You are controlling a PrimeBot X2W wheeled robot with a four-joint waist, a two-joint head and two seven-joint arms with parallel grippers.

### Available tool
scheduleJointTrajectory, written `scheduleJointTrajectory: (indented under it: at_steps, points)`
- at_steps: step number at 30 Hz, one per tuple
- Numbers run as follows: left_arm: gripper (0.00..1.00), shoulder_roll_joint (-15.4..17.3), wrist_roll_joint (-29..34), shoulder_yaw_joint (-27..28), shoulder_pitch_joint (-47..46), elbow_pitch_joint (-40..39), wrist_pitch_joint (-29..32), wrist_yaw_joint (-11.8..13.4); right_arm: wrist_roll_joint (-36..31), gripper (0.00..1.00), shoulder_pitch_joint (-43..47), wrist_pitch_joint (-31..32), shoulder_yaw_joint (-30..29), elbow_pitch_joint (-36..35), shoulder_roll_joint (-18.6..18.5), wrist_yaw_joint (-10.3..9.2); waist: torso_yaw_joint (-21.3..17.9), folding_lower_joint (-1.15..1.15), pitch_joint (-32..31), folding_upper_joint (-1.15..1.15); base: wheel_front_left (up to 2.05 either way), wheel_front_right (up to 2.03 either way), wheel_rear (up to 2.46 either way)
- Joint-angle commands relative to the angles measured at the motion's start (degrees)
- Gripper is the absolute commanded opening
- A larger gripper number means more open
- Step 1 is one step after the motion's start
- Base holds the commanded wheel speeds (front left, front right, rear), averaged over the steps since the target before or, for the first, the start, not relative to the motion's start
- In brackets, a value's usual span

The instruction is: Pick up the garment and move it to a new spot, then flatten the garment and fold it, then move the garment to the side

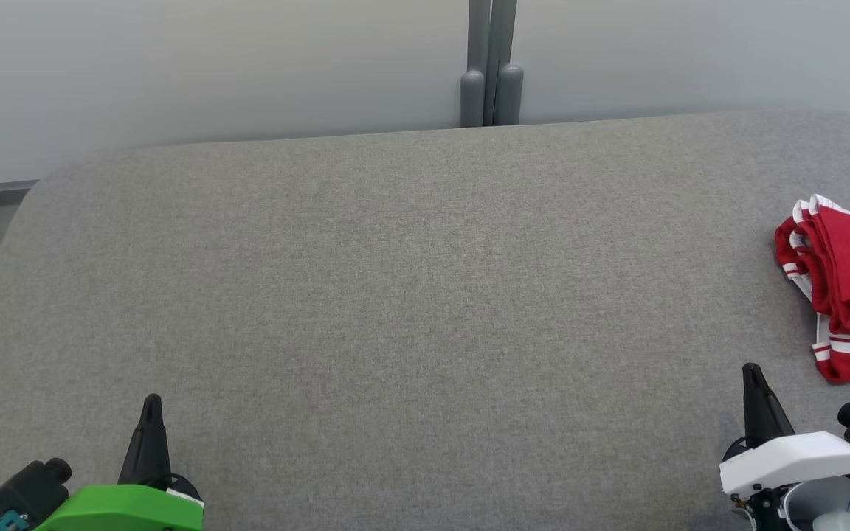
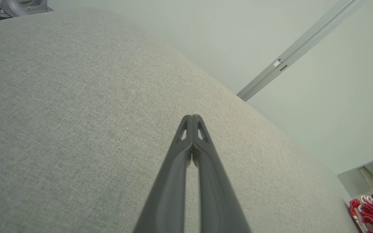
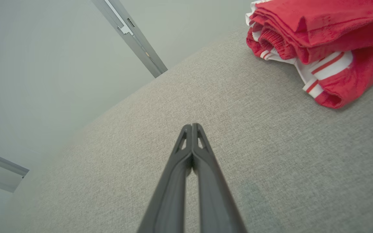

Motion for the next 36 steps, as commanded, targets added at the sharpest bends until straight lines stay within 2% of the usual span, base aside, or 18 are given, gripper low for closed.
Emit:
scheduleJointTrajectory:
  at_steps: [1, 36]
  points:
    - [0.00, 0.00, -1.77, 0.36, -1.67, -0.66, 0.37, -0.06, 2.01, 0.00, -1.26, 0.41, 0.07, -0.89, -0.40, -0.01, -0.01, 0.00, -0.01, 0.00, 0.00, 0.00, 0.00]
    - [0.00, -1.23, -23.58, 2.52, -4.85, -0.67, 6.64, -0.12, 29.75, 0.00, -3.30, 6.63, 0.79, -1.62, -0.54, -0.01, -0.36, 0.00, -0.60, 0.00, 0.00, 0.00, 0.00]
